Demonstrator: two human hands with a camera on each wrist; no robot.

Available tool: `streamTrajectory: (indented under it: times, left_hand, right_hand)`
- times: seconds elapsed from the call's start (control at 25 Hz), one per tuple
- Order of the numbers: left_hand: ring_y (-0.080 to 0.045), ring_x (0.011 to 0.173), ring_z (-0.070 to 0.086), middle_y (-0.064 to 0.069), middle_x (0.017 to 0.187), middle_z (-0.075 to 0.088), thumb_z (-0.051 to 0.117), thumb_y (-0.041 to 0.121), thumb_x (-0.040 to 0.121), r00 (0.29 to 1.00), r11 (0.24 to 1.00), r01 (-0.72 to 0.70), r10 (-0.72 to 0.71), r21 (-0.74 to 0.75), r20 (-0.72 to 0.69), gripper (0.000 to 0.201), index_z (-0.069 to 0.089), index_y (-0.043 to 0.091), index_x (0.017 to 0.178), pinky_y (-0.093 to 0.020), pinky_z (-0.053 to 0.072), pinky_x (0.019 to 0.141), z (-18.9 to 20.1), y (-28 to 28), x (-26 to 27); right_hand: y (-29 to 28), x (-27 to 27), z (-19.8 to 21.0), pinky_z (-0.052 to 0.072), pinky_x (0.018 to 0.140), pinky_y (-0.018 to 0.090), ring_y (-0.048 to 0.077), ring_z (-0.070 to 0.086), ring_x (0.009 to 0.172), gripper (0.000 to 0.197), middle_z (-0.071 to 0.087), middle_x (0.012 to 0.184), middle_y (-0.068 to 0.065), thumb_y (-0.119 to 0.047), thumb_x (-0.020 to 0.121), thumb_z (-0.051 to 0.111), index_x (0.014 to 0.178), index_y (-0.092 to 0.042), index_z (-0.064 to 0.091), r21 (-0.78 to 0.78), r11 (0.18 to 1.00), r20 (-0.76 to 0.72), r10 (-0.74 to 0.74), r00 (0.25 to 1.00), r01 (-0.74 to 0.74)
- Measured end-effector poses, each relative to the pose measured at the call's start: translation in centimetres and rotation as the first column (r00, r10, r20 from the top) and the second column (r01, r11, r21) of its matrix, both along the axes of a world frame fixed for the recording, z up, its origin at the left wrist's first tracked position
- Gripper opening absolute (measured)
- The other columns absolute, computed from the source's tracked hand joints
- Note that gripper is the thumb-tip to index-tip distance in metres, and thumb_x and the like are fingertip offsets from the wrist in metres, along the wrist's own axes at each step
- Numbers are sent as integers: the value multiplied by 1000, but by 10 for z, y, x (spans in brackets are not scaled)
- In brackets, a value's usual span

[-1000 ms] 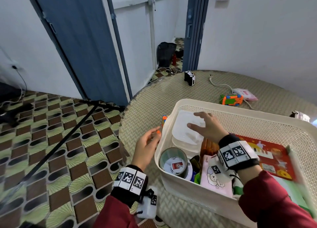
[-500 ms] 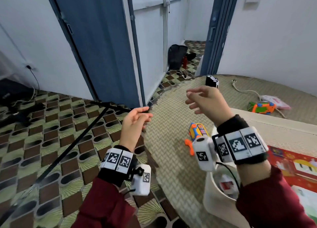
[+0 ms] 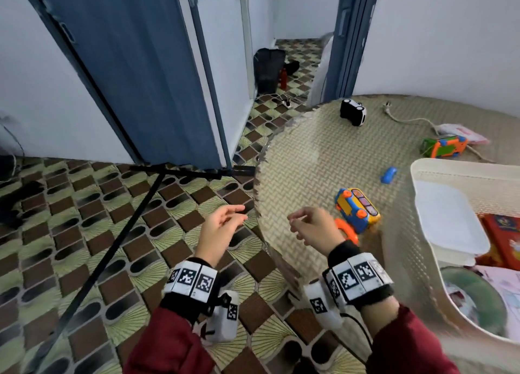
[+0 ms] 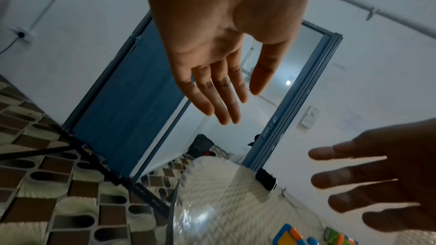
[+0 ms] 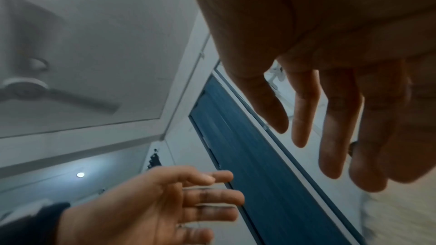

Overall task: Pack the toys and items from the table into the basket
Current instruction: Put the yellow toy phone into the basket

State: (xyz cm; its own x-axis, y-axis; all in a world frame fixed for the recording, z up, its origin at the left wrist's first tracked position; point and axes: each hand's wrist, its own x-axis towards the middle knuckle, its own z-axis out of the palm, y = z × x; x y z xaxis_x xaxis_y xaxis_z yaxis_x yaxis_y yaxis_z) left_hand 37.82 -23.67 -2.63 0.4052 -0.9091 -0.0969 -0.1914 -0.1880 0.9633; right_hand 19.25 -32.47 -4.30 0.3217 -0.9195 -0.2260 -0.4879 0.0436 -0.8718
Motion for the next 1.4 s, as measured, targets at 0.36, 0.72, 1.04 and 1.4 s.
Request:
streamTrajectory:
  times: [0.36, 0.72, 1.04, 1.4]
  left_hand:
    - [-13, 91, 64, -5, 98, 70, 59, 9, 91, 968, 950, 247, -232, 193, -97, 14, 64, 21, 96, -9, 44, 61, -63, -96, -12]
    - [-10, 84, 63, -11, 99, 70, 57, 4, 90, 864, 822, 502, -485, 270, -131, 14, 65, 12, 100, -4, 41, 58, -89, -195, -47]
    - [-16, 92, 57, -4, 99, 65, 62, 17, 91, 728, 684, 674, -679, 280, -95, 23, 62, 13, 114, -22, 46, 77, -113, -289, -98]
    - [-23, 109, 61, -11, 122, 61, 76, 62, 56, 472, 371, 821, -869, 433, -149, 95, 48, 10, 131, -43, 49, 96, -150, -338, -143]
  right_hand:
    - [-46, -49, -81, 36, 89, 29, 32, 59, 109, 20, 66, 112, 20, 2, 84, 57, 100, 4, 68, -131, 900, -267, -436, 859, 416]
    - [-53, -63, -120, 33, 71, 20, 11, 60, 84, 28, 68, 87, 1, 12, 75, 54, 82, -14, 60, -128, 805, -192, -593, 782, 579]
    - [-33, -69, -102, 43, 75, 6, -12, 59, 80, 24, 65, 85, -6, 6, 74, 65, 90, -11, 65, -178, 535, 104, -825, 556, 826]
    - [-56, -44, -94, 49, 72, 26, 10, 60, 73, 24, 65, 80, 4, -3, 78, 73, 81, -17, 53, -53, 49, 302, -951, 62, 997]
